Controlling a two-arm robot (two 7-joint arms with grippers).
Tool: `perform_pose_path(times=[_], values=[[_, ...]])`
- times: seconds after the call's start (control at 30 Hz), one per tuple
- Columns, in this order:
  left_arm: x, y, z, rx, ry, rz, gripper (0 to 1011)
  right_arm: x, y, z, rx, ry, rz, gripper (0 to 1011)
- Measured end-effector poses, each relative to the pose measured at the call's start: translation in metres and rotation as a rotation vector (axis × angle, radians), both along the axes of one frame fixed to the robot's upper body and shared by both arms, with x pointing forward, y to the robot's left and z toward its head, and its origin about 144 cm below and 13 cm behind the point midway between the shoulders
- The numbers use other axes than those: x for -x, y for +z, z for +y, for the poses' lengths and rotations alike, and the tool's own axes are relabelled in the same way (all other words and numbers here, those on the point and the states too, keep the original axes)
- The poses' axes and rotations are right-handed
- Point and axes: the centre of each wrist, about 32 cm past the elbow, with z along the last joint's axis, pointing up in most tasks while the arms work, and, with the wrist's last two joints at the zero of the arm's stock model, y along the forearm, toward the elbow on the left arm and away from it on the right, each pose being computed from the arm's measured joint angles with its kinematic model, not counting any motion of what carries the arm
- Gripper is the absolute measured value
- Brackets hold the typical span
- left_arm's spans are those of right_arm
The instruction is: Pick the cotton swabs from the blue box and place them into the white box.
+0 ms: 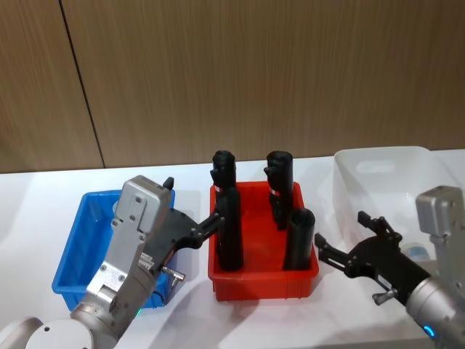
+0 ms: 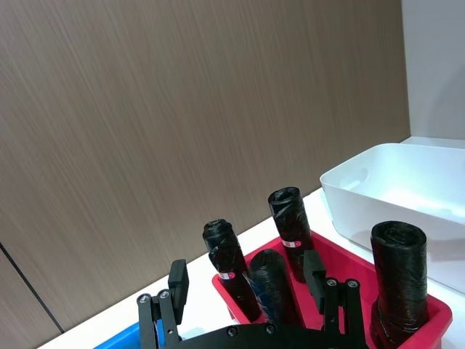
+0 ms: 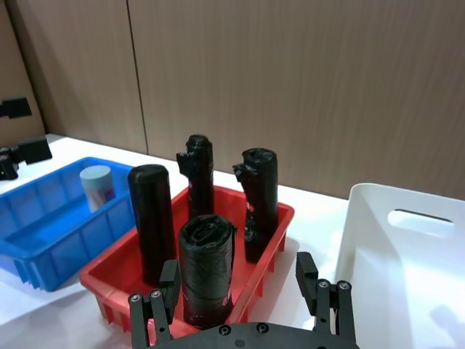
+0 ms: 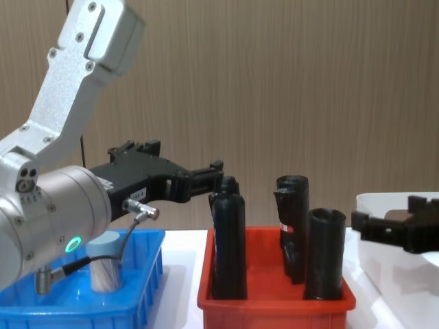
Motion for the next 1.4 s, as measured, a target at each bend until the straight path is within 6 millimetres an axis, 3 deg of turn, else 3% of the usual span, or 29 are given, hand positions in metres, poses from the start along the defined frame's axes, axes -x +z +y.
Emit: perform_pose_path(times=[0.77, 1.4], values=[[0.0, 0.0, 0.0, 0.0, 0.0, 0.0, 1004, -0.042, -0.014, 0.006, 0.043, 0.047, 0.063, 1001], [0.0, 0.0, 0.0, 0.0, 0.0, 0.0, 1004, -0.057, -0.015, 0.015, 0.03, 0.144, 0.093, 1001]])
